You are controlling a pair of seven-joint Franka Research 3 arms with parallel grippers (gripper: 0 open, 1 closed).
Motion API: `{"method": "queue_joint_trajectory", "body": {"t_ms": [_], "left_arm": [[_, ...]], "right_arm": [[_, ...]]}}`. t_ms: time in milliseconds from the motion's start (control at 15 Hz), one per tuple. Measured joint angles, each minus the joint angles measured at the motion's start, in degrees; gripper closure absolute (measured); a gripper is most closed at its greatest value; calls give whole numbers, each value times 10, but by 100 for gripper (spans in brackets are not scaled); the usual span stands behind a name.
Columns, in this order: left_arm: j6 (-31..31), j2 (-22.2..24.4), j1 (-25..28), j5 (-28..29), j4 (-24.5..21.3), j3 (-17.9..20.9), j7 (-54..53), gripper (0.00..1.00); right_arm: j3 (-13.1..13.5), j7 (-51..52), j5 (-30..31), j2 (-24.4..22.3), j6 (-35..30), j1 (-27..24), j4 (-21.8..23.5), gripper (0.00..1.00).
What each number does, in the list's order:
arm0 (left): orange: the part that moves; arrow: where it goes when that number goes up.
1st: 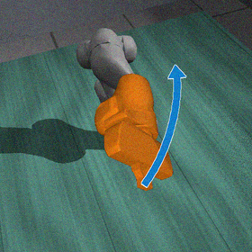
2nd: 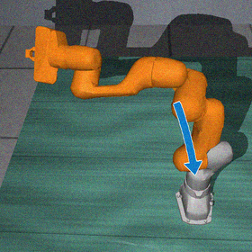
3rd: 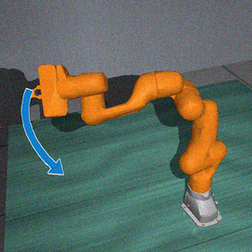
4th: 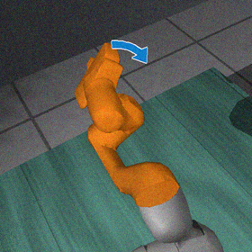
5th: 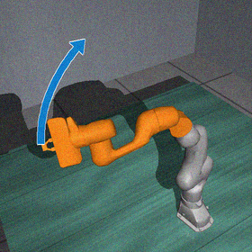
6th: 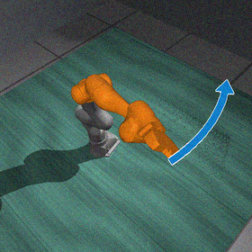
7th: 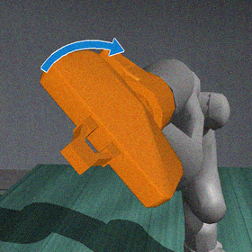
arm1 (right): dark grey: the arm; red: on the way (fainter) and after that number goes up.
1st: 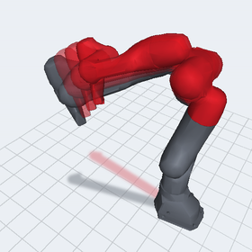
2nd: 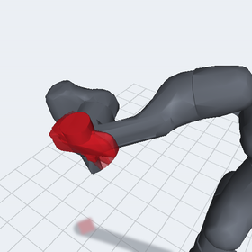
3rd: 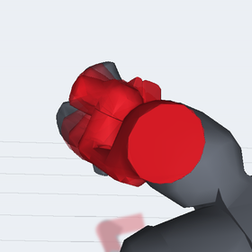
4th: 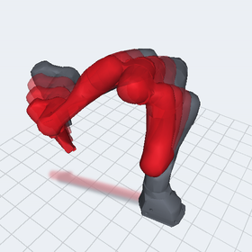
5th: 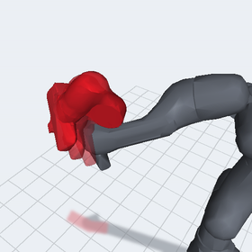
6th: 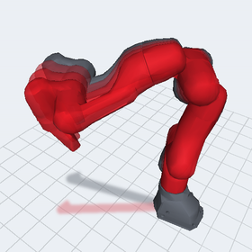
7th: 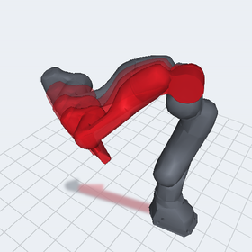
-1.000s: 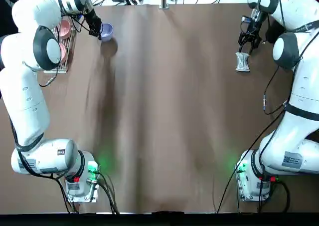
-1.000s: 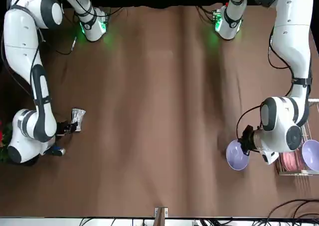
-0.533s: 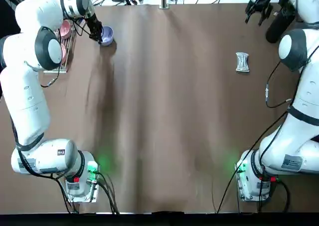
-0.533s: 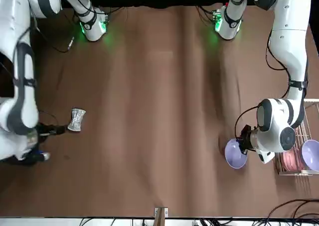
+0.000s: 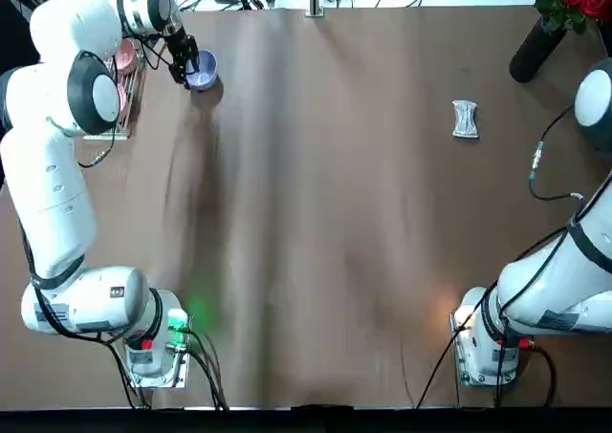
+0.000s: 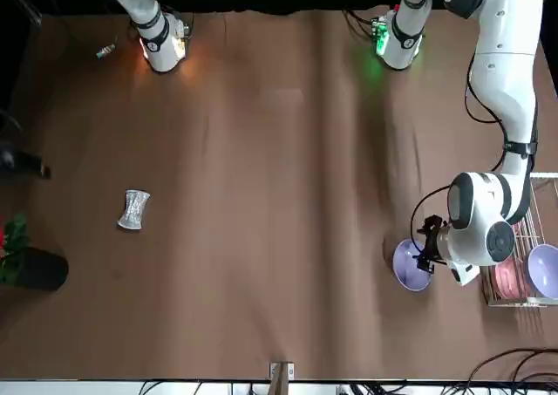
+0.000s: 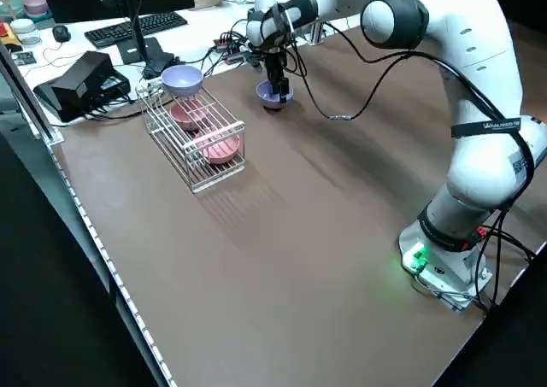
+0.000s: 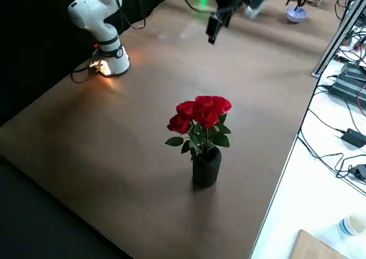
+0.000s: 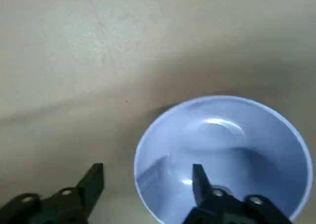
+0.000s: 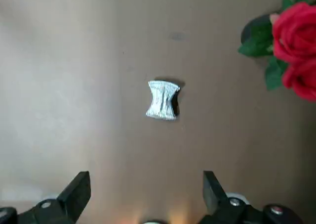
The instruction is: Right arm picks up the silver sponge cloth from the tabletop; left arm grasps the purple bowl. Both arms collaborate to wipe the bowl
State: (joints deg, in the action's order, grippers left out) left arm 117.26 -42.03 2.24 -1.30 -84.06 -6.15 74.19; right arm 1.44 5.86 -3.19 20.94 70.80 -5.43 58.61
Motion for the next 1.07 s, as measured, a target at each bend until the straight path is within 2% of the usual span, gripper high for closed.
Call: {"method": "queue_joint_trajectory", "body": {"t_ms": [133,267,400,533,733,1067], "left_arm": [[-5,11,-3,3,3,-2,-1,0],[-7,33,-6,16,7,-3,-6,0],[-16,63,-7,28,11,-5,-38,0],[-40,96,-7,30,12,-5,-101,0],[-63,140,-5,30,13,-5,-210,0],[-65,188,-4,30,14,-6,-386,0]], "right_arm": [[0,0,0,-32,0,0,17,0],[1,0,0,-70,37,-1,66,0],[1,0,0,-116,104,-1,140,0],[0,-1,0,-151,123,0,191,0],[-1,-12,5,-173,116,8,220,0],[-1,-14,6,-174,119,8,234,0]]}}
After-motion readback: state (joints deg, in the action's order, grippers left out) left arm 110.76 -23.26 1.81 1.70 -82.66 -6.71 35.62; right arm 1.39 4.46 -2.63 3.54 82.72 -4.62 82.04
